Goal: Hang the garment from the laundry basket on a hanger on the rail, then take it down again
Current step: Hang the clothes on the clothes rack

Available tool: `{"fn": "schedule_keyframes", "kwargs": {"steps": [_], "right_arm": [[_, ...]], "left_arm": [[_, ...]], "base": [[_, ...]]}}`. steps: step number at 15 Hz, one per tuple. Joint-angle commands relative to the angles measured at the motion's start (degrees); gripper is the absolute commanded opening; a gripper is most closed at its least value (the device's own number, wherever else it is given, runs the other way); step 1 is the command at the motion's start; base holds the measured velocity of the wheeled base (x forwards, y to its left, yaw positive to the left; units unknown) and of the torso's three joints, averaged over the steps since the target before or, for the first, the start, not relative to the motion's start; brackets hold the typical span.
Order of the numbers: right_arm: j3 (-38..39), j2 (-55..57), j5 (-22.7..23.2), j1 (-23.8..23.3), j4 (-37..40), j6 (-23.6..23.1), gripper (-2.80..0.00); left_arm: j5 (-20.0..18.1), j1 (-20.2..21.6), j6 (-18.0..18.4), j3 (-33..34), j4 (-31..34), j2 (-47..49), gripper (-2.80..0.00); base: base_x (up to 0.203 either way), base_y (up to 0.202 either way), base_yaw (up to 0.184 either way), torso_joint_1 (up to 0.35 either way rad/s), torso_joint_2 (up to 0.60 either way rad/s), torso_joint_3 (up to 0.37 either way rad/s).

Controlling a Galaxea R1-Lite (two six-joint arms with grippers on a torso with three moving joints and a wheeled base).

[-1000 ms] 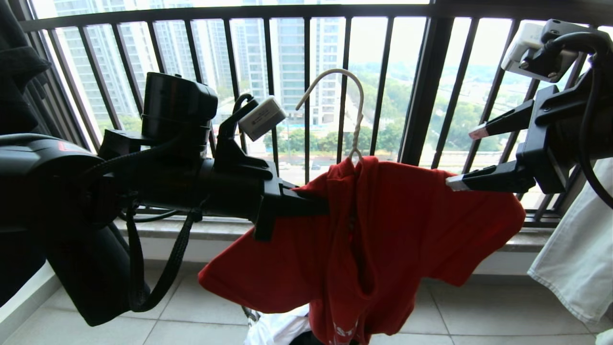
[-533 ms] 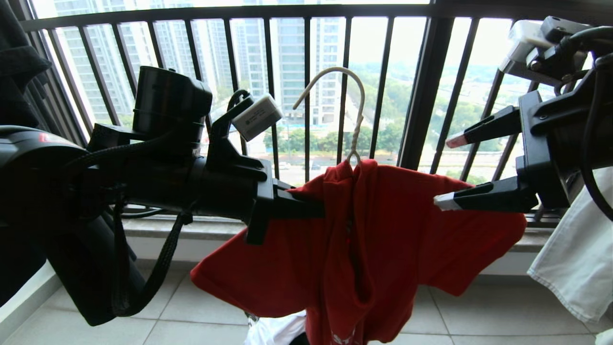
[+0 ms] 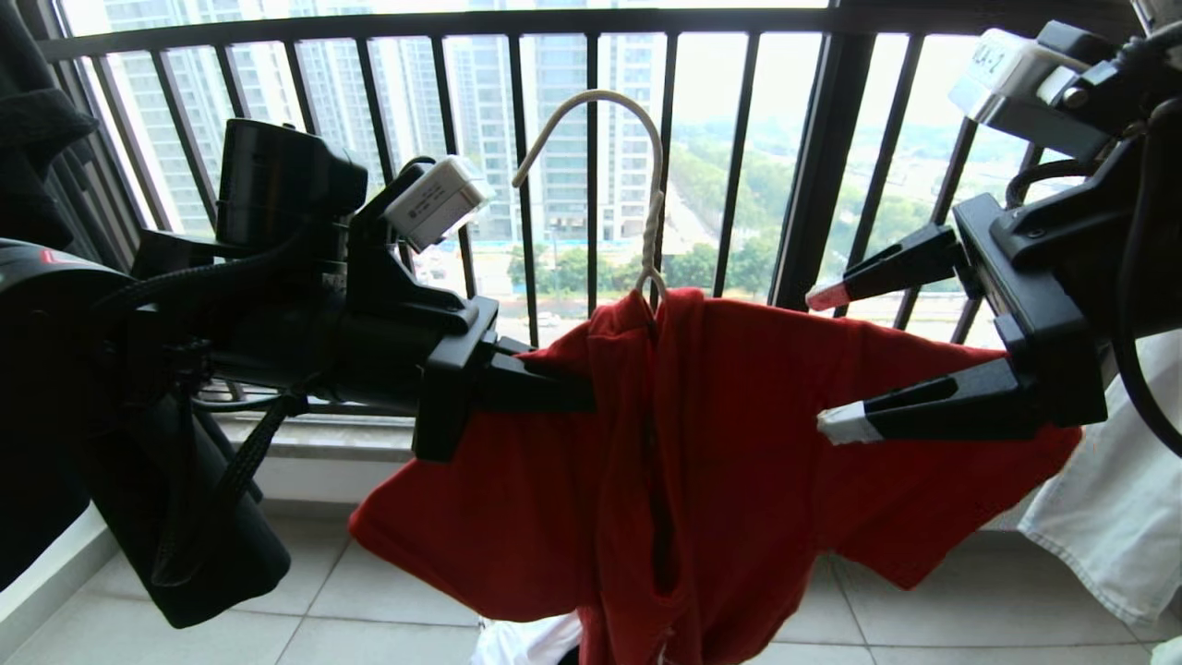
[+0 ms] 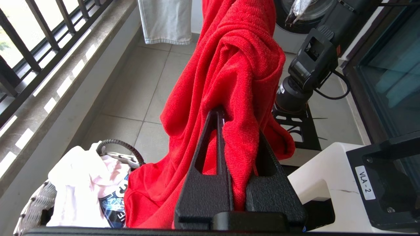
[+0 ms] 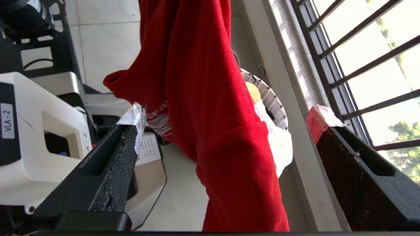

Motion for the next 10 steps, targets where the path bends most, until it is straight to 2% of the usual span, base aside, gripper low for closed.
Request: {"fn": "schedule_keyframes", "kwargs": {"steps": [1, 5, 10], "right_arm": [[-0.57, 2.01, 1.33, 0.44, 0.29, -0.12, 0.0], [-1.52, 3.56, 2.2, 2.58, 0.2, 0.19, 0.0], [-1.69, 4.94, 7.7, 2.49, -0.24, 3.27, 0.0]], "left_arm": [[-0.3, 0.16, 0.12, -0.08, -0.03, 0.51, -2.8], [-0.38, 0.2, 0.91, -0.2, -0.29, 1.47, -2.8], [-0.56, 1.21, 1.0, -0.45, -0.99, 1.69, -2.8]], "base": [[0.0, 0.0, 0.0, 0.0, 0.0, 0.0], [0.0, 0.0, 0.0, 0.0, 0.0, 0.0], [0.0, 0.0, 0.0, 0.0, 0.0, 0.0]]}}
